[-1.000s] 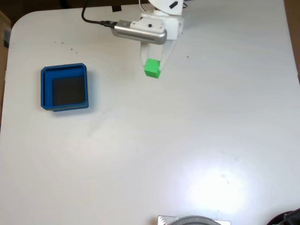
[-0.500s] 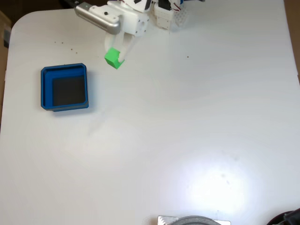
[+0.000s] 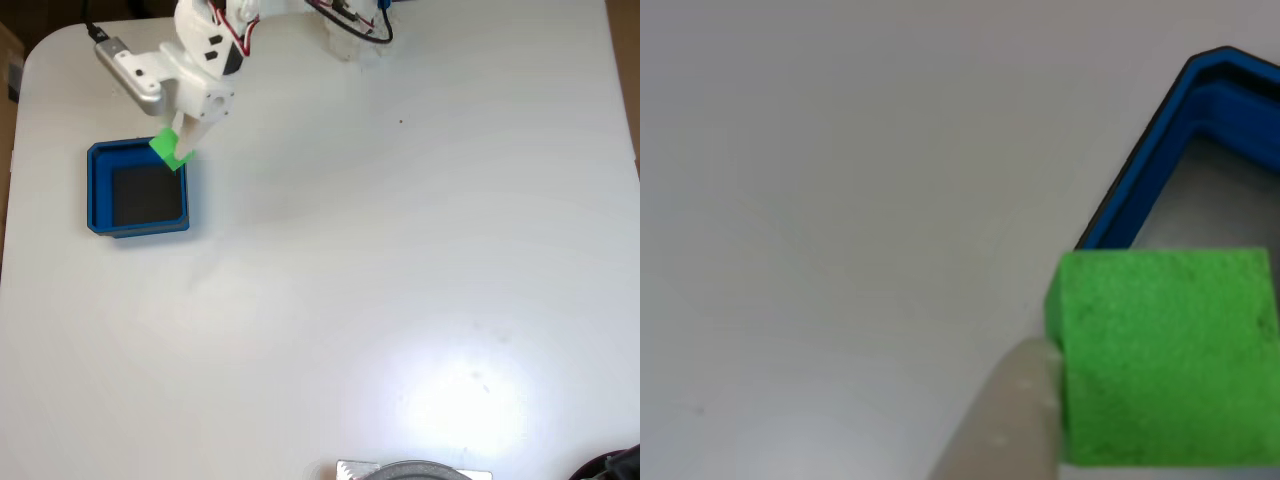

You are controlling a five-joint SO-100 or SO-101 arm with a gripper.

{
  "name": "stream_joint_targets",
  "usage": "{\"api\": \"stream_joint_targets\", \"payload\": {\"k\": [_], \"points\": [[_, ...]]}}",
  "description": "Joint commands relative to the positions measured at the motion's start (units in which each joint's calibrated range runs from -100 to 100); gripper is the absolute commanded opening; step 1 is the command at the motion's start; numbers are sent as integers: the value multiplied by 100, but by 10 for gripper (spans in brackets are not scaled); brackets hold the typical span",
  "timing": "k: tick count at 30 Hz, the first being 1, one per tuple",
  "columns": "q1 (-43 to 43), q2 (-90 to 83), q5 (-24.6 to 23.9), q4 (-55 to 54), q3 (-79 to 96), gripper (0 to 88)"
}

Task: Pick up green cube and drop it in the blue box

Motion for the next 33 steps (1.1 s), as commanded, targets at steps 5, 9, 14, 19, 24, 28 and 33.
{"api": "stream_joint_targets", "payload": {"k": [5,9,14,19,24,28,33], "points": [[464,646,10,-795,-42,27],[579,1047,10,-1137,-42,27],[663,1465,10,-1520,-42,27],[754,1641,10,-1586,-42,27],[823,1699,10,-1586,-51,27],[854,1850,10,-1594,-60,27],[838,1925,10,-1594,-78,27]]}}
